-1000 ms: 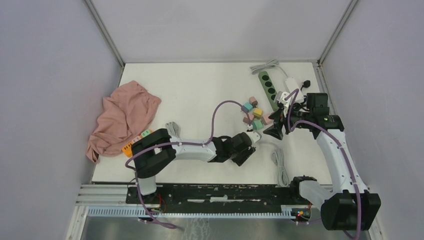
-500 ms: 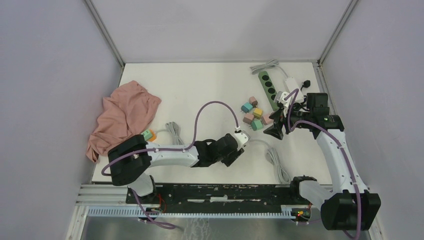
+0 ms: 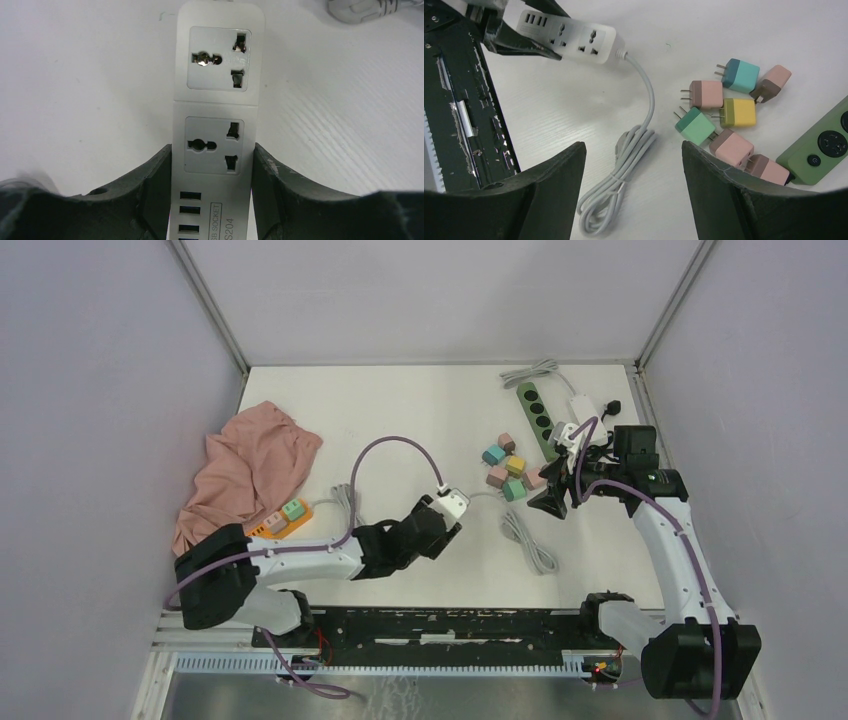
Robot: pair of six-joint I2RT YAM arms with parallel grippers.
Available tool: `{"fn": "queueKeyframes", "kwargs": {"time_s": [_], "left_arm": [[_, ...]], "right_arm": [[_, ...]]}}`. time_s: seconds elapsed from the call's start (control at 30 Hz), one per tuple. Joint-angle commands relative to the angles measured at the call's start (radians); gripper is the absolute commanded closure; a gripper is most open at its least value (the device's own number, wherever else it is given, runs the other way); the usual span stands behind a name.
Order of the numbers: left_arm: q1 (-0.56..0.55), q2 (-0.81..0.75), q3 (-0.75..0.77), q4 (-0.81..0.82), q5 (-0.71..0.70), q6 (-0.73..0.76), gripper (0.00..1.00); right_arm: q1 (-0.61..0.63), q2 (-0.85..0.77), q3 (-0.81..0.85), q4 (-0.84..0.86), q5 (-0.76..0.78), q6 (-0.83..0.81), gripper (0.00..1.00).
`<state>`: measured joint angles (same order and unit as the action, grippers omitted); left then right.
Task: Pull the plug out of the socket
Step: Pick up the socket from the center of the board, then place the socket at the center of the board.
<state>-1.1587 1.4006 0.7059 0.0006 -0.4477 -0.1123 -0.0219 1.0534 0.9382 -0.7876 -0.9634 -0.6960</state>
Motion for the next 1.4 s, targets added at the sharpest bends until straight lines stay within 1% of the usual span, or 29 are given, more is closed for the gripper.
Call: {"fn": "queueKeyframes", "kwargs": {"time_s": [0.0, 0.3, 0.5, 0.77, 0.9, 1.07, 1.2, 1.37], "left_arm": [[0.072, -0.112, -0.045, 0.136, -0.063, 0.011, 0.97], [0.300, -0.229, -0.139, 0.207, 0.079, -0.075, 0.97], [0.409, -0.228, -0.164, 0.272, 0.086, -0.129, 0.97], [0.549, -0.144, -0.156, 0.341, 0.115, -0.229, 0.97], [0.607, -0.086, -0.128, 0.366, 0.130, -0.262, 0.97], [0.665, -0.001, -0.091, 0.399, 0.170, -0.283, 0.97], [0.691, 0.062, -0.052, 0.411, 0.153, -0.313, 0.97], [0.725, 0.153, 0.025, 0.380, 0.131, -0.333, 0.97]], "right_arm": [[-0.005, 0.003, 0.017, 0.021, -0.009, 0.005, 0.24], [-0.004, 0.003, 0.015, 0.025, -0.009, 0.007, 0.24], [-0.006, 0.003, 0.014, 0.026, -0.009, 0.009, 0.24], [-0.008, 0.002, 0.013, 0.028, -0.010, 0.010, 0.23], [-0.009, 0.002, 0.013, 0.027, -0.010, 0.009, 0.23], [-0.009, 0.003, 0.012, 0.028, -0.009, 0.009, 0.23], [-0.009, 0.003, 0.011, 0.028, -0.010, 0.010, 0.23], [-0.009, 0.006, 0.011, 0.028, -0.011, 0.007, 0.23]]}}
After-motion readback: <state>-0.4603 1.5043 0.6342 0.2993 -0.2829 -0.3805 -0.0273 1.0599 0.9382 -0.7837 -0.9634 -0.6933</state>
